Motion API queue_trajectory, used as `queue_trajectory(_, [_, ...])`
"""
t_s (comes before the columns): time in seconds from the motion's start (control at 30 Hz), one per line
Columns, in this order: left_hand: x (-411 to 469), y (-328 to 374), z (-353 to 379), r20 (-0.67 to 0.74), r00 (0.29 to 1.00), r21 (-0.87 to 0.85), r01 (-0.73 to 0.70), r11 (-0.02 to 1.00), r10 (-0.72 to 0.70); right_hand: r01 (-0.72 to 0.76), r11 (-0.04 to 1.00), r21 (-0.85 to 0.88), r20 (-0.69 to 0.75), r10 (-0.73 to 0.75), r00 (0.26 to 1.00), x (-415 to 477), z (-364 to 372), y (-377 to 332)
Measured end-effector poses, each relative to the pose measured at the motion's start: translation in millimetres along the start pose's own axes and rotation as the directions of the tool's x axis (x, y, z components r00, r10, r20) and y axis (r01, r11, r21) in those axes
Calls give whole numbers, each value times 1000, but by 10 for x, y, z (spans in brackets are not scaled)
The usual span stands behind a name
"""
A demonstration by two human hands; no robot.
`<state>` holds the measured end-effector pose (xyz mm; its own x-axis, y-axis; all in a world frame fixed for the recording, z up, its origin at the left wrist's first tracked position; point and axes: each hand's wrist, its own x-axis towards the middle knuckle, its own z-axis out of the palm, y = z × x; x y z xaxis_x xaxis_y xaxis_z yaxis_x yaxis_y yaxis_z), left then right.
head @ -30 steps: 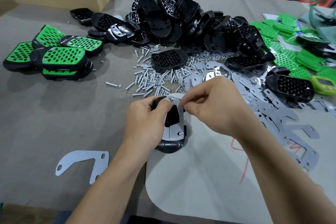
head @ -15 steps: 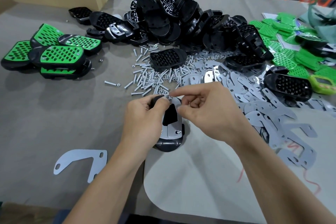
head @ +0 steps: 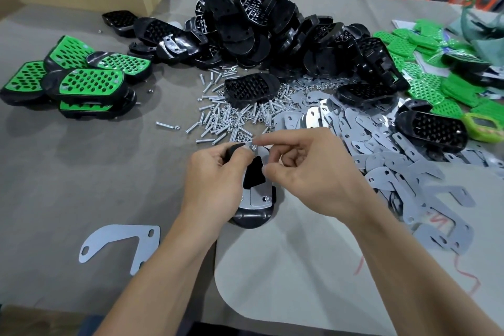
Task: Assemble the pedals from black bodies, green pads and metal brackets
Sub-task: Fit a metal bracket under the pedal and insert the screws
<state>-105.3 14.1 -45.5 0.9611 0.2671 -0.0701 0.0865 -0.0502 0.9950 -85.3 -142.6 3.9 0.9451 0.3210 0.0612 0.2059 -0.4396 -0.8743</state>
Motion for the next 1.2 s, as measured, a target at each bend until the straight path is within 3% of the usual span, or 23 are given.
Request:
queue_trajectory(0.1, [0, 0, 3, -5, 1000, 14, 6, 1000, -6, -36, 999, 40, -75, 39, 996, 20, 2, 30])
queue_trajectory(0.23, [0, 8, 3, -9, 1000, 20, 3, 1000, -3, -36, 996, 84, -25, 38, 999, -12, 35, 3])
queue_trajectory(0.37, [-18, 18, 7, 22, 1000, 23, 0, 1000, -1, -93, 992, 89, -81, 100, 992, 14, 32, -32])
queue_trajectory(0.57, [-33, 50, 8, 16, 999, 58, -44, 997, 43, -27, 968, -249, -84, 6, 996, 79, 38, -209])
queue_trajectory(0.63, [-30, 59, 14, 16, 999, 76, -48, 996, 47, 25, 878, -478, -64, -64, 996, 113, 62, -315])
queue_trajectory(0.7, [-38, 66, 10, 31, 999, 72, -41, 997, 39, 92, 713, -695, 7, -121, 993, 146, 96, -438])
queue_trajectory(0.77, [-57, 73, 7, 36, 999, 29, -36, 999, 35, 184, 575, -797, 105, -168, 980, 148, 140, -531])
queue_trajectory(0.9, [-78, 72, 16, 24, 998, -5, -52, 999, 52, 336, 411, -848, 274, -204, 940, 78, 194, -653])
queue_trajectory(1.0, [-79, 72, 6, 32, 998, -59, -55, 997, 57, 345, 314, -884, 309, -160, 937, 52, 211, -682])
queue_trajectory(1.2, [-108, 96, -4, 91, 992, -168, -72, 983, 89, 350, 267, -898, 323, -140, 936, 27, 255, -760])
